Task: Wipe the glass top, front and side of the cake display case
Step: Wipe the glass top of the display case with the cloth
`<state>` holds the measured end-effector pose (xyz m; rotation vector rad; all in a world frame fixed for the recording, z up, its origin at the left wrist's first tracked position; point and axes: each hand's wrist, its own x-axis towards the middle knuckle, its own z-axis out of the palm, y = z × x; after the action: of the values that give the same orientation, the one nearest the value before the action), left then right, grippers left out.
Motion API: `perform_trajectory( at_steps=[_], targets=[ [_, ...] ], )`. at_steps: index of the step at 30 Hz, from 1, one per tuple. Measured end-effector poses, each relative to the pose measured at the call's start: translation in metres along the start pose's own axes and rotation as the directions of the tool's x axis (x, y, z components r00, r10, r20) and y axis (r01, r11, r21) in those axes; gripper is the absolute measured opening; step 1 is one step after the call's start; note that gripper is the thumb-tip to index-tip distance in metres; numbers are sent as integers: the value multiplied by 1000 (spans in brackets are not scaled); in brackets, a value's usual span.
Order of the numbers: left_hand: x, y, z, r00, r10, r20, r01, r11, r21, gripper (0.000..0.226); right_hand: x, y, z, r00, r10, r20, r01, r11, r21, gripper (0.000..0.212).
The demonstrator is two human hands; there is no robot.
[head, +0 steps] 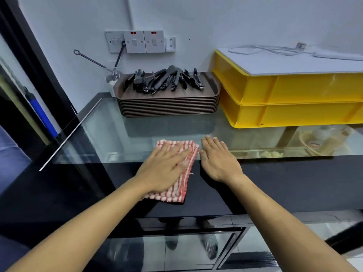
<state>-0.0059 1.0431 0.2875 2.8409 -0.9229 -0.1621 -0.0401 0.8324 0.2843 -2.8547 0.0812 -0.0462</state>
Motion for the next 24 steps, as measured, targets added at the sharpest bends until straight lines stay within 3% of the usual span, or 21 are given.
perform_trajectory(
  at_steps=[4, 9, 12, 16, 21, 24],
  targets=[
    [46, -64, -22, 949, -314, -34, 313, 949, -42, 57, -2, -3, 0, 1000, 7, 6, -7, 1000, -8, 60],
    [88, -59, -22, 898, -434, -65, 430, 900, -71, 61, -2, -4, 0, 1000, 22, 1, -21, 1000, -13, 60],
    [100, -34, -22, 924, -377, -57, 374, 925, -64, 60, -1, -4, 0, 1000, 26, -3, -26, 1000, -8, 59],
    [102, -21, -17, 994, -110, -16, 108, 992, -66, 54, -1, -3, 0, 1000, 17, 4, -16, 1000, -8, 59],
    [111, -39, -24, 960, -281, -20, 279, 958, -59, 56, -1, -4, 1, 1000, 15, -4, -15, 1000, -19, 59],
    [108, -10, -13, 994, -104, -14, 103, 992, -74, 56, 0, -3, 1, 1000, 11, 3, -11, 1000, -22, 59]
  ],
)
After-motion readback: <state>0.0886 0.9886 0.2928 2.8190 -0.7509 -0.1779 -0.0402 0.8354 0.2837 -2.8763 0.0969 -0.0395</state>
